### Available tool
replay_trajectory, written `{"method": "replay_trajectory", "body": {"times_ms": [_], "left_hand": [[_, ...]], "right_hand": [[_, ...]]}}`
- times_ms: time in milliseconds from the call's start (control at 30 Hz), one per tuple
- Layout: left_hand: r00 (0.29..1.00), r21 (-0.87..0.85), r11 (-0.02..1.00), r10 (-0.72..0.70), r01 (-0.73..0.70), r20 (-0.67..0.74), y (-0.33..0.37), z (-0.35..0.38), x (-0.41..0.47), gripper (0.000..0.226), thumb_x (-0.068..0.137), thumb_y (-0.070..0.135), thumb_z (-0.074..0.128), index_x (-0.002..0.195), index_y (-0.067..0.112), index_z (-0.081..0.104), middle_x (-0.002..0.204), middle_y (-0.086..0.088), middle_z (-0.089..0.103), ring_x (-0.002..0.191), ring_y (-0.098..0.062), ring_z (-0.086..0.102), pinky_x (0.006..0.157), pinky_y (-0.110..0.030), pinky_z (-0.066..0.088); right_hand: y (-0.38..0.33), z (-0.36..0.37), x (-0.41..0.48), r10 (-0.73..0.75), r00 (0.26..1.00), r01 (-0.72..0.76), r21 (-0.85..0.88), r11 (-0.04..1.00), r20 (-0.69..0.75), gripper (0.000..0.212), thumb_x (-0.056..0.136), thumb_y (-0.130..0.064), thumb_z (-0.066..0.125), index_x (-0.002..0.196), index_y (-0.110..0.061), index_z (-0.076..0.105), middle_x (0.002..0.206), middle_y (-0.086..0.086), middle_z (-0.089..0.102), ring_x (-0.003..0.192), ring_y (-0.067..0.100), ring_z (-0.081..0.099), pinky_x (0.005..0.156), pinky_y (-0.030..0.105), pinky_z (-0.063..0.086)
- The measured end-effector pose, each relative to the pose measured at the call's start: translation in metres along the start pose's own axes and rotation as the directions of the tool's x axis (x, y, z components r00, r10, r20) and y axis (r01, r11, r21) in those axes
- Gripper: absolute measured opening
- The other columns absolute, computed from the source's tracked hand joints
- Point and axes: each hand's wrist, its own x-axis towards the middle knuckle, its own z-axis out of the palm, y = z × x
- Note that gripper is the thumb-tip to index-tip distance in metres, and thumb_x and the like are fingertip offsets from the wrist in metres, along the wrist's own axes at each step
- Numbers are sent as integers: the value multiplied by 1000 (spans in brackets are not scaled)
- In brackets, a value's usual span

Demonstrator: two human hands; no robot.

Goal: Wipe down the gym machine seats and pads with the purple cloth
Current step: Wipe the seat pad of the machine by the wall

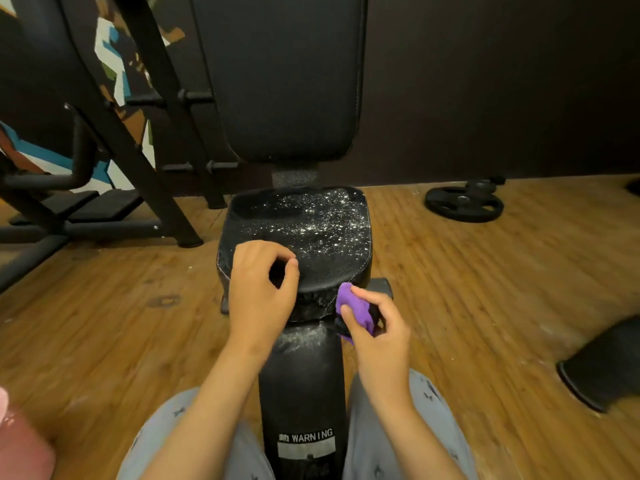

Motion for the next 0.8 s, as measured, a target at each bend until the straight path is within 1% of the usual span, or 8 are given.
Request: {"method": "replay_trajectory", "body": {"times_ms": [133,233,300,367,500,567,667,800], "left_hand": [[985,-184,982,-81,51,-155,23,-1,-47,13,86,18,54,89,13,66,92,7,61,96,-9,52,88,-13,35],[987,-300,950,-124,89,-102,33,1,-67,14,86,21,54,92,18,66,94,14,60,94,-6,57,85,-14,41],[988,-361,926,-141,110,-61,34,2,-71,16,85,8,60,95,19,67,96,13,61,92,-9,60,82,-14,44],[980,-409,898,-193,161,-38,31,0,-74,27,84,-6,63,97,18,69,96,9,62,91,-10,63,80,-14,46],[941,-526,797,-339,298,20,27,-6,-77,33,85,-4,65,95,27,66,90,12,67,89,-8,65,76,-13,49],[942,-529,794,-334,301,35,27,-6,-79,28,86,-1,66,90,27,66,87,12,68,87,-9,66,74,-13,49],[963,-489,835,-268,252,38,28,-5,-81,22,86,4,66,89,25,68,85,12,68,84,-9,66,73,-16,50],[981,-488,851,-169,194,96,31,-1,-84,29,82,4,61,104,19,71,99,13,66,93,-7,65,80,-14,48]], "right_hand": [[-18,1,10,-102,994,99,-82,992,-41,23,84,-6,71,99,-22,68,99,-8,64,96,1,59,80,13,43],[-23,12,3,-145,989,139,-159,977,-28,25,81,-2,71,99,-19,68,97,-6,62,93,0,58,76,8,40],[-19,21,-12,-146,988,152,-172,973,48,32,77,5,70,98,-20,68,97,-7,63,94,3,59,77,10,42],[-17,27,-25,-141,983,159,-157,975,117,36,76,7,69,97,-22,69,97,-6,63,94,3,60,76,9,43],[-14,26,-24,-145,985,160,-164,973,98,28,78,-4,75,100,-22,69,99,-7,63,96,4,59,79,11,43],[-13,23,-22,-128,989,140,-179,974,78,26,79,-10,75,102,-22,68,100,-9,62,97,5,58,80,14,44],[-15,20,-20,-118,993,115,-191,975,-5,26,81,-11,75,103,-21,66,100,-12,59,96,1,55,79,9,41],[-15,20,-13,-81,995,71,-151,986,-60,30,82,-10,73,99,-28,58,99,-12,60,96,9,58,78,13,43]]}}
